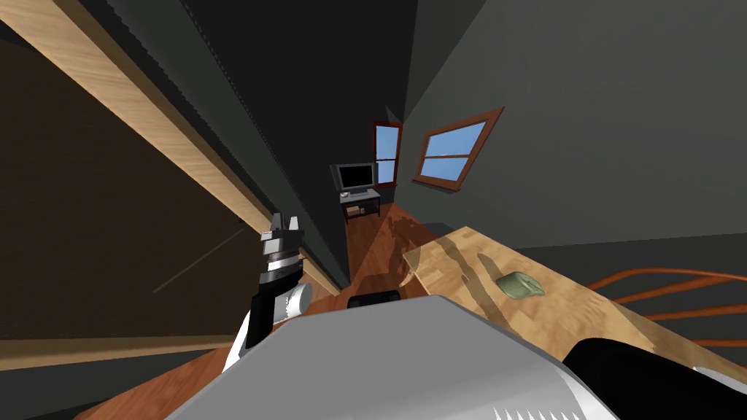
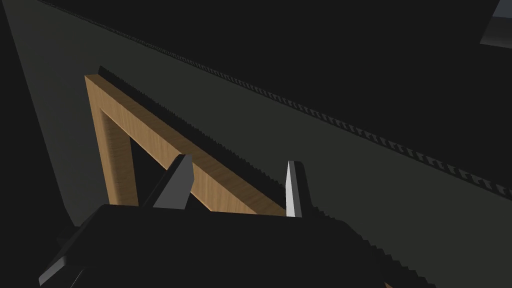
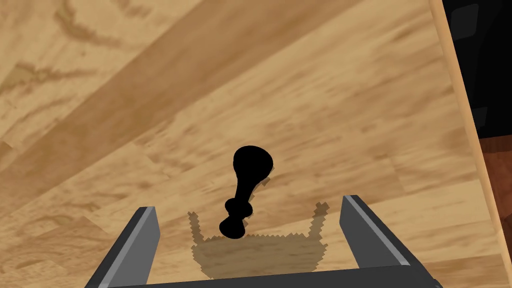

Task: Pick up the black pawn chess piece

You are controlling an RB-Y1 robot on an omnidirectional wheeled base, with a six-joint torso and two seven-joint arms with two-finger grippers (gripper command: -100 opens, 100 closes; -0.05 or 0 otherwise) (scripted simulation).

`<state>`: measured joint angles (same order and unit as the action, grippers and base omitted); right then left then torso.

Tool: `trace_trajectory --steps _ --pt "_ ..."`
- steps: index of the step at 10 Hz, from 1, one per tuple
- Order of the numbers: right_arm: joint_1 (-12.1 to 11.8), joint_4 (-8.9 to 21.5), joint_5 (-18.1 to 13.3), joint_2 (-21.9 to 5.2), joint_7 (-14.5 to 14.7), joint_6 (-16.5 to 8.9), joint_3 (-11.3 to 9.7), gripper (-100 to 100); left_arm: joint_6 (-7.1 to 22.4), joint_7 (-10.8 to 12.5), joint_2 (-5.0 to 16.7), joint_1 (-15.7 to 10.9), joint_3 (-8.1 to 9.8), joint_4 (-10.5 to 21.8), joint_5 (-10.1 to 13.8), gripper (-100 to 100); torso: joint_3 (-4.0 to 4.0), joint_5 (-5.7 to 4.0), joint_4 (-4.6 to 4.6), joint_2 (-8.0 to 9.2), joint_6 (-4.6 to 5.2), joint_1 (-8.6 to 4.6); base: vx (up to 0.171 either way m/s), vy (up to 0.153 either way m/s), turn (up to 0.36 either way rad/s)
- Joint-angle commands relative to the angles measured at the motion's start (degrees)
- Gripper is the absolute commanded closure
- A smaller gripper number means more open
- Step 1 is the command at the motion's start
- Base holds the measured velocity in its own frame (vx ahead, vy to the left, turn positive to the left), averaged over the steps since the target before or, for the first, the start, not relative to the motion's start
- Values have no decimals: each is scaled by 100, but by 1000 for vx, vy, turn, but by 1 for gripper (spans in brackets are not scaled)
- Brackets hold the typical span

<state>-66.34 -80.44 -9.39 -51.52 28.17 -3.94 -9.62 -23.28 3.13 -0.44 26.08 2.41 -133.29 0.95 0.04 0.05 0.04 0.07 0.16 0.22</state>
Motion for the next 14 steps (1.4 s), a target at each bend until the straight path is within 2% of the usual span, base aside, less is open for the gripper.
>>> trace_trajectory --steps 1,4,5,6,10,11,12,14 --pt "149 219 48 -15 -57 79 -75 -100 0 0 0 0 0 0 0 0 0 0 0 0 0 0 -28 31 84" --pt "408 615 123 -25 -148 226 -198 -100 0 0 0 0 0 0 0 0 -1 0 -1 -2 0 -2 -32 29 78" --pt "353 524 106 -22 -126 182 -171 -100 0 0 0 0 0 0 0 0 -1 0 0 -1 0 -2 -13 13 11" --pt "364 542 108 -21 -131 195 -176 100 0 0 0 1 0 0 0 0 -3 0 -1 -6 2 -6 0 0 0" --pt "357 550 108 -32 -131 185 -165 100 0 0 0 1 1 0 0 0 -5 -18 1 -13 1 -14 -1 -2 0" --pt "357 550 108 -31 -131 185 -165 0 0 0 0 1 1 0 0 0 -6 -18 1 -13 1 -14 0 0 0" --pt "236 351 73 -18 -87 128 -116 100 0 0 0 1 1 0 0 0 -6 -18 1 -13 1 -14 30 -17 -132" --pt "63 87 23 -12 -27 31 -34 100 0 0 1 1 1 0 0 0 -13 -19 -2 -26 4 -22 43 -37 -81"
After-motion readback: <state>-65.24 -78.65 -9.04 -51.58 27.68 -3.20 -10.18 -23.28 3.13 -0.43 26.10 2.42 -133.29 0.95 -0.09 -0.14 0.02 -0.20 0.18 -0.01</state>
